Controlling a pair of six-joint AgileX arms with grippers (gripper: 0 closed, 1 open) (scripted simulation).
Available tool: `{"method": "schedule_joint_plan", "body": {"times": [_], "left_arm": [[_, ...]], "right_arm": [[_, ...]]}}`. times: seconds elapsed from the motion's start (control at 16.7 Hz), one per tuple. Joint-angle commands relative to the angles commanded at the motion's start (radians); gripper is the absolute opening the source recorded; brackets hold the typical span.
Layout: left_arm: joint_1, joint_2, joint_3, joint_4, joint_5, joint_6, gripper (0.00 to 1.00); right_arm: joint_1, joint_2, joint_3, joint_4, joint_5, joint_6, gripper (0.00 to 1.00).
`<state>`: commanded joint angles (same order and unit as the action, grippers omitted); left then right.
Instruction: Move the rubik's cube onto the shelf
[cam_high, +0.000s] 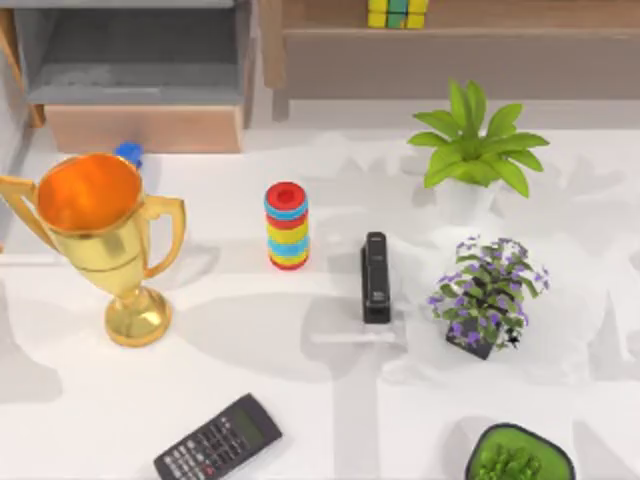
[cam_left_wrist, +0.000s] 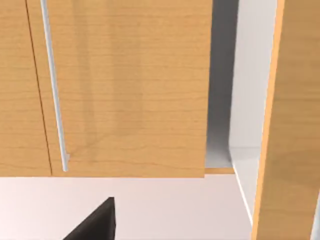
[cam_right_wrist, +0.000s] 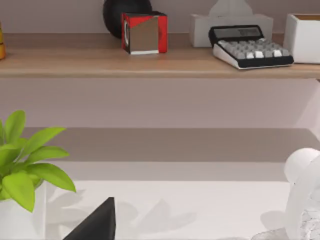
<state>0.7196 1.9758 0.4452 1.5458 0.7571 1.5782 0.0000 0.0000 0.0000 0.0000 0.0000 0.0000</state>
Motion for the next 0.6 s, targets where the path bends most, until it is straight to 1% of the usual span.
{"method": "schedule_joint_plan", "body": {"times": [0.36, 0.6], "left_arm": [[0.0, 0.016, -0.008, -0.005, 0.004, 0.013, 1.0], [-0.015, 0.02, 0.01, -0.015, -0.009, 0.011, 1.0]], "right_arm": [[0.0, 0.0, 0.0, 0.0, 0.0, 0.0, 1.0], [0.0, 0.0, 0.0, 0.0, 0.0, 0.0, 1.0]]}}
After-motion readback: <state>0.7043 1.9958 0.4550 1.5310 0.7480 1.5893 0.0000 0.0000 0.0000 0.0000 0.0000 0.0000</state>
